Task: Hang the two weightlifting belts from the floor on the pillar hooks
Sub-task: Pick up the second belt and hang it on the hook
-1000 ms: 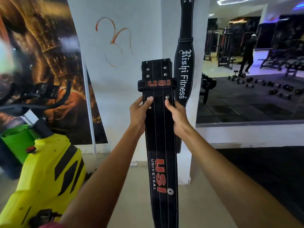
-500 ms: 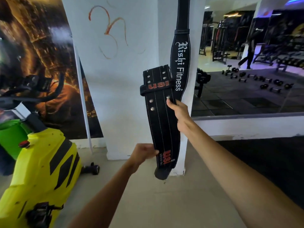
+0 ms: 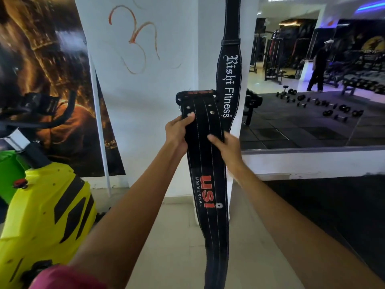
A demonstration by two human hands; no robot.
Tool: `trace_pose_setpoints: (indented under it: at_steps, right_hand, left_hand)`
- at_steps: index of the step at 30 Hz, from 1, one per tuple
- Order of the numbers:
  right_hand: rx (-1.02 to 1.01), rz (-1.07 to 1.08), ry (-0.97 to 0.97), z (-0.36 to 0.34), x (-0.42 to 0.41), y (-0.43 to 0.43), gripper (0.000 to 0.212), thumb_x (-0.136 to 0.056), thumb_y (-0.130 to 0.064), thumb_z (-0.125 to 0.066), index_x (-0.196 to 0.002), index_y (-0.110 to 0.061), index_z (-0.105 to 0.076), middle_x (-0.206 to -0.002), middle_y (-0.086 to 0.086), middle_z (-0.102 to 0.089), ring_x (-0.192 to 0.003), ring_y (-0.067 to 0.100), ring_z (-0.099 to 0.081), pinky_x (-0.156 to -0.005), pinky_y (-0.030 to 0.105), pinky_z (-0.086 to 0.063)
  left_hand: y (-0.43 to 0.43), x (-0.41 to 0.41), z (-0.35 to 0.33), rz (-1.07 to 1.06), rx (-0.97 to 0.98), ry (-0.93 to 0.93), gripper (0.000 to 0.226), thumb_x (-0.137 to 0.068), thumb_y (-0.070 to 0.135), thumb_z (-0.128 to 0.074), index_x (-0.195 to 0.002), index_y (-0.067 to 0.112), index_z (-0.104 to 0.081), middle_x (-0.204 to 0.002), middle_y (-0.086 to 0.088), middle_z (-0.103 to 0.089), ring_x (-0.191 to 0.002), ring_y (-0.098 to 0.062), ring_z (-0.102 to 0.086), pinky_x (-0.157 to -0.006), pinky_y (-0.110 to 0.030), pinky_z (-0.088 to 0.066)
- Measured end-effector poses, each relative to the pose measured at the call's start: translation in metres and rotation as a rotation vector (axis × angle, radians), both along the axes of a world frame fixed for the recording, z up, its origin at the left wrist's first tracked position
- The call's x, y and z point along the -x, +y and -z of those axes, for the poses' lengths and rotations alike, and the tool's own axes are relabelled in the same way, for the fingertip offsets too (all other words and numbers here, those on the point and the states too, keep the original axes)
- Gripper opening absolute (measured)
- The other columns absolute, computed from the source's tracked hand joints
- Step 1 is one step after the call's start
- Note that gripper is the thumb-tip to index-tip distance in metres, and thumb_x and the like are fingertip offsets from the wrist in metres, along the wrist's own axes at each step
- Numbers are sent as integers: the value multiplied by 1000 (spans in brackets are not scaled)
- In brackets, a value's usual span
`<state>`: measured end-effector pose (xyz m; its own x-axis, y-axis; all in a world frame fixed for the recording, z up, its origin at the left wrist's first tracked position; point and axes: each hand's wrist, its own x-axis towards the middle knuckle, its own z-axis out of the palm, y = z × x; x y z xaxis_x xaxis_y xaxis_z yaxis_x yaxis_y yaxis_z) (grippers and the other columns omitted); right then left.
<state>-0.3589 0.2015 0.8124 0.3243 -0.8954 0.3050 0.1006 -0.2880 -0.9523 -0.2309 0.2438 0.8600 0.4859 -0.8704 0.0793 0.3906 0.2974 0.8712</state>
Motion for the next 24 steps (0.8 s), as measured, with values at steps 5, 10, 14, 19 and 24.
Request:
trace_pose_setpoints:
  at_steps: [5,10,14,19,24]
  right_hand:
    - [-162,-13,113,62,20,18,27,-83,-16,-66,-105,-1,-63,-102,10,-69,-99,25,-66,-90,34,-52]
    - [-109,-27,-19,8,11,-1,31,-84,-16,-64,-111,-1,-62,-112,13,-67,-103,23,-64,-93,33,-49]
    - [-153,-129,219,40,26,13,43,-81,-23,-67,-119,-5,-56,-120,12,-64,-112,28,-60,-100,41,-46]
    - [-198,-287,104,9,28,3,73,-80,-64,-36,-143,-28,-29,-153,5,-31,-139,27,-31,-112,50,-26]
    - [-355,-87,-155,-46,-10,-44,50,-80,-36,-66,-121,-8,-60,-130,13,-59,-124,30,-51,-109,49,-35]
  left_hand:
    - [-2,0,1,-30,-32,21,22,-85,4,-63,-105,-4,-66,-86,-13,-71,-63,-18,-71,-58,-28,-59]
    - [-7,-5,-15,-13,15,27,19,-84,7,-64,-100,-4,-67,-89,-14,-71,-70,-23,-72,-61,-31,-60]
    - [-6,-7,-22,-15,21,17,23,-84,7,-65,-104,-4,-67,-91,-14,-72,-75,-25,-71,-60,-29,-58]
    - [-3,-8,-24,-13,-7,-95,17,-84,7,-65,-97,-4,-68,-87,-14,-72,-73,-24,-72,-61,-29,-58]
    - [-3,3,1,42,-38,-222,24,-86,8,-63,-105,-8,-66,-87,-15,-72,-73,-26,-71,-61,-28,-58]
